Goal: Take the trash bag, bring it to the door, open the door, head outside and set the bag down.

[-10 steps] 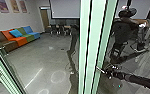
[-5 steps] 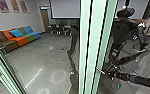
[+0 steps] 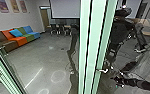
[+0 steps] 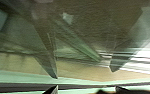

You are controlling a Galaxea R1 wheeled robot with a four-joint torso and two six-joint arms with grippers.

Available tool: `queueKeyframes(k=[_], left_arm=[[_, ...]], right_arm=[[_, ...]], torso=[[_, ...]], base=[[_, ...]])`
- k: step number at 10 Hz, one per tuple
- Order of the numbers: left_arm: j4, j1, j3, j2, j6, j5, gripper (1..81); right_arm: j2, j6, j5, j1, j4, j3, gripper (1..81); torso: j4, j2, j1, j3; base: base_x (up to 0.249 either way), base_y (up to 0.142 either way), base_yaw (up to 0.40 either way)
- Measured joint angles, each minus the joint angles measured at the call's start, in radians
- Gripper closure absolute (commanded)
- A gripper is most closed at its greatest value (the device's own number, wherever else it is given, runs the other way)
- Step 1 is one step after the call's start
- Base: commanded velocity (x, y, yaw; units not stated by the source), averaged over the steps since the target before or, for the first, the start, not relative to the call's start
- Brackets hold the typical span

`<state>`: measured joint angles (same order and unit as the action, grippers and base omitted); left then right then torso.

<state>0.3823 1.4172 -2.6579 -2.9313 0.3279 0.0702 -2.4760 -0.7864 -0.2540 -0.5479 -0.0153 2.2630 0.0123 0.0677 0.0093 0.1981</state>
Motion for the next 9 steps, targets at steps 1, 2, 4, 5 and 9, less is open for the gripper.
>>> queueKeyframes(k=[1,2,4,5,9], left_arm=[[0.0,-0.002,0.0,0.0,0.0,0.001,81.1],[0.0,-0.002,0.0,0.0,0.0,-0.001,81.1],[0.0,-0.001,0.0,-0.003,0.0,0.001,81.1],[0.0,-0.002,0.0,-0.003,0.0,0.001,81.1],[0.0,0.001,0.0,-0.003,0.0,0.001,81.1]], right_arm=[[0.032,0.014,-0.078,-0.011,0.061,0.018,1.0],[0.019,0.008,-0.124,0.002,0.081,0.017,1.0],[-0.018,0.008,-0.137,0.025,0.098,0.001,1.0],[-0.018,0.011,-0.134,0.025,0.112,0.001,1.0],[-0.023,0.01,-0.146,0.056,0.133,0.0,1.0]], torso=[[0.0,0.0,0.0,0.0],[0.0,0.0,-0.001,0.0],[0.0,0.0,-0.001,0.0],[0.0,0.0,-0.001,0.0],[0.039,0.0,-0.001,0.001]], base=[[0.0,0.0,0.0],[0.0,0.0,0.0],[0.0,0.0,0.0],[0.0,0.0,0.0],[0.0,0.0,0.0]])
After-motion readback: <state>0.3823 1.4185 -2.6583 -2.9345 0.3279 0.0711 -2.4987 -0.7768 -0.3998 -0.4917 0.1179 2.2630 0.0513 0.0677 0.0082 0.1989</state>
